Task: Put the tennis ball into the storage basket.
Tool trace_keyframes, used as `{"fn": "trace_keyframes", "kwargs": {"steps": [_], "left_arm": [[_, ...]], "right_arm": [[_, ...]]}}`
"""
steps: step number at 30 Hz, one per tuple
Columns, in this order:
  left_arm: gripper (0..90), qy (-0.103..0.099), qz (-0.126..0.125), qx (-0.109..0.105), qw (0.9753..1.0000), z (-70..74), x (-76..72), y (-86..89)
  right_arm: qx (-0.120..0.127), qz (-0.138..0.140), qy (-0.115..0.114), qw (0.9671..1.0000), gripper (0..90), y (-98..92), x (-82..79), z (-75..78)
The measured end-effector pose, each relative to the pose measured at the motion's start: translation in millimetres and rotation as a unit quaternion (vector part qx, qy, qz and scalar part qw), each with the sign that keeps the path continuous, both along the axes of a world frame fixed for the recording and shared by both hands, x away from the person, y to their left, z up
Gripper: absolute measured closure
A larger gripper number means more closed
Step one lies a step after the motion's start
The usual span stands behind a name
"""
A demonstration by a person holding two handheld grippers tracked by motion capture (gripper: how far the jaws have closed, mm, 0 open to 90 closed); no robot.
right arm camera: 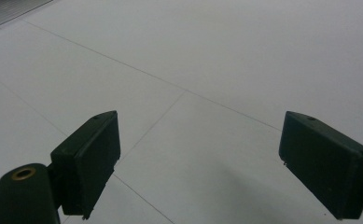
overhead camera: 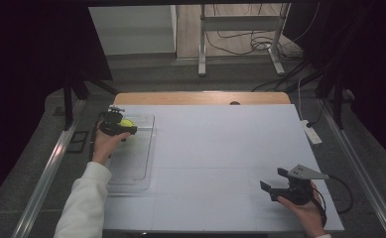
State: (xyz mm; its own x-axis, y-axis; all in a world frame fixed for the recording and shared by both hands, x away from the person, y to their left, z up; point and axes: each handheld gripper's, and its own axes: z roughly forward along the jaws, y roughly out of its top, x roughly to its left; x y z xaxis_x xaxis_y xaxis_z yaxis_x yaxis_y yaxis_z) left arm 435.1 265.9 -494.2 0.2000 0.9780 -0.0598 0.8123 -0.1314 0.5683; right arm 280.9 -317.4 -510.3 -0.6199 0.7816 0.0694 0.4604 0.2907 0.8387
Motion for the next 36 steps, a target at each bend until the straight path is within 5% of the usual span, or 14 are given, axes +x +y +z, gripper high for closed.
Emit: {"fn": "trace_keyframes", "kwargs": {"steps": [36], "left_arm": [[24.7, 0.034, -0.02, 0.071, 0.9967, -11.3, 4.3, -13.6]], "right_arm": [[-0.001, -0.001, 0.001, 1.0, 12.9, -1.1, 0.6, -0.6]]}}
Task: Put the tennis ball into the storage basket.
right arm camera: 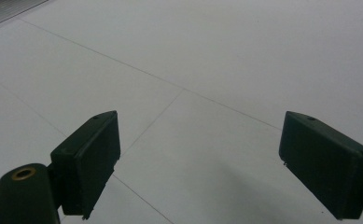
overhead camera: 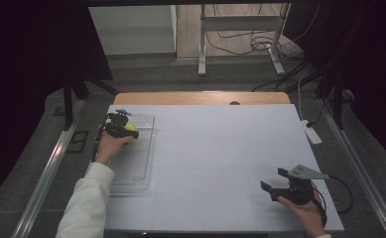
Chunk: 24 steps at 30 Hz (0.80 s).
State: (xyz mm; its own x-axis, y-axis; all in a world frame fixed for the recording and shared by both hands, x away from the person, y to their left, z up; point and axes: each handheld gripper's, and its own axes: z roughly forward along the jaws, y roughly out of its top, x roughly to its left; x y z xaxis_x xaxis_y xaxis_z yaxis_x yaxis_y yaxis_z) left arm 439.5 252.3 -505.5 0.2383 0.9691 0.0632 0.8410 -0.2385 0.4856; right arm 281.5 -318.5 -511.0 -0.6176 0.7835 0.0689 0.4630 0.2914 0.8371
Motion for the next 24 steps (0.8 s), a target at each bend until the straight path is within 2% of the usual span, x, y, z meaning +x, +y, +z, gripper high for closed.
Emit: {"fn": "trace_keyframes", "kwargs": {"steps": [10, 18, 24], "left_arm": [[22.3, -0.005, 0.002, -0.003, 1.0, 0.5, -0.2, 0.0], [16.2, -0.027, 0.0, -0.021, 0.9994, 5.8, -2.0, 0.8], [13.1, -0.049, -0.004, -0.042, 0.9979, 10.8, -4.5, 0.1]], "right_arm": [[0.0, 0.0, 0.0, 1.0, 13.0, 0.0, 0.0, 0.1], [0.0, 0.0, 0.0, 1.0, 13.0, 0.0, -0.1, 0.1], [0.001, 0.0, 0.0, 1.0, 13.0, 0.0, -0.2, 0.3]]}}
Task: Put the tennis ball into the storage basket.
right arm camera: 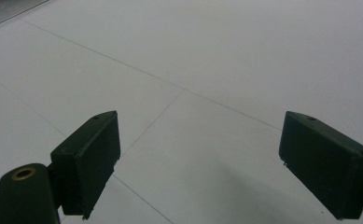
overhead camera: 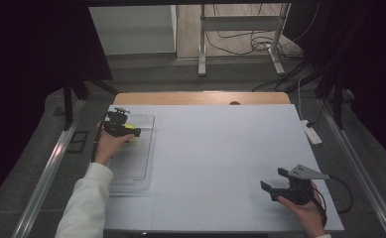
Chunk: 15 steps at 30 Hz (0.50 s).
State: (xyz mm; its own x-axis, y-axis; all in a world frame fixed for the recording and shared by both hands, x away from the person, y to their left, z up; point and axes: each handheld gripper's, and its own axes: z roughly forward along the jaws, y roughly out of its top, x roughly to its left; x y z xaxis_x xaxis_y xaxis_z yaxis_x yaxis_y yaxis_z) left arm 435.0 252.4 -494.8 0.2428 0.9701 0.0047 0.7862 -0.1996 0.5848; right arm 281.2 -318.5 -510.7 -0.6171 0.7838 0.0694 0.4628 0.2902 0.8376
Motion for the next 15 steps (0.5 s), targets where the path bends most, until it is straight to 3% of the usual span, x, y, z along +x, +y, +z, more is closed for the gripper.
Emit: {"fn": "trace_keyframes", "kwargs": {"steps": [9, 15], "left_arm": [[12.5, -0.019, -0.009, -0.028, 0.9994, 6.7, -4.0, 1.2], [12.6, -0.044, -0.012, -0.049, 0.9978, 14.3, -11.2, 4.2]], "right_arm": [[0.0, -0.001, 0.0, 1.0, 13.0, -0.3, -0.1, 0.2], [0.0, -0.001, -0.001, 1.0, 12.9, -0.8, -0.2, 0.3]]}}
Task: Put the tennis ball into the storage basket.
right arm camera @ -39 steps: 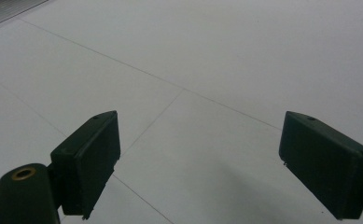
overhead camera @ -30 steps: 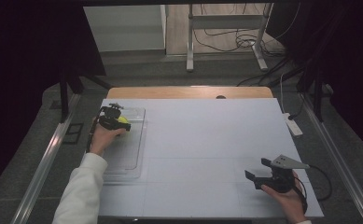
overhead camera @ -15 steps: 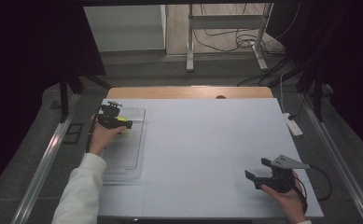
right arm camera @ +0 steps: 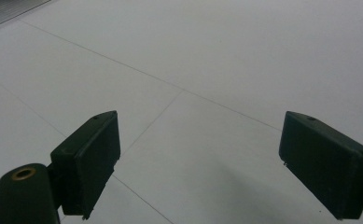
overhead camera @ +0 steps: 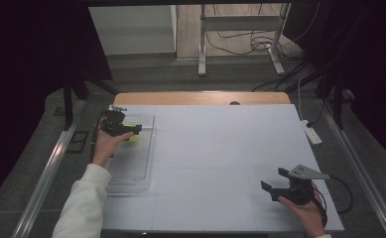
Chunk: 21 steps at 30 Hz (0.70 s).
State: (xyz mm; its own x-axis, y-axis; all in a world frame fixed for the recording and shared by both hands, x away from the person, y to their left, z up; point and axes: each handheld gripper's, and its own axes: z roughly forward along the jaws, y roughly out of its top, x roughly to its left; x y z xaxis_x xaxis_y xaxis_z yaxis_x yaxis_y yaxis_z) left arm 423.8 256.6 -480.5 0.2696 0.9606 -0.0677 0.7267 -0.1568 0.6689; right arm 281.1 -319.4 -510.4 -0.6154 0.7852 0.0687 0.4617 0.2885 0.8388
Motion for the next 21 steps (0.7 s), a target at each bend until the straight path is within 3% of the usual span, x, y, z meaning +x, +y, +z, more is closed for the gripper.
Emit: {"fn": "trace_keyframes", "kwargs": {"steps": [10, 21], "left_arm": [[12.9, -0.036, -0.014, -0.018, 0.9991, 11.3, -15.4, 0.9], [13.5, -0.057, -0.036, -0.034, 0.9972, 18.7, -31.0, -3.7]], "right_arm": [[-0.001, 0.002, 0.0, 1.0, 12.9, 0.9, 0.5, 0.3], [-0.001, 0.002, 0.0, 1.0, 12.9, 1.2, 0.5, 0.4]]}}
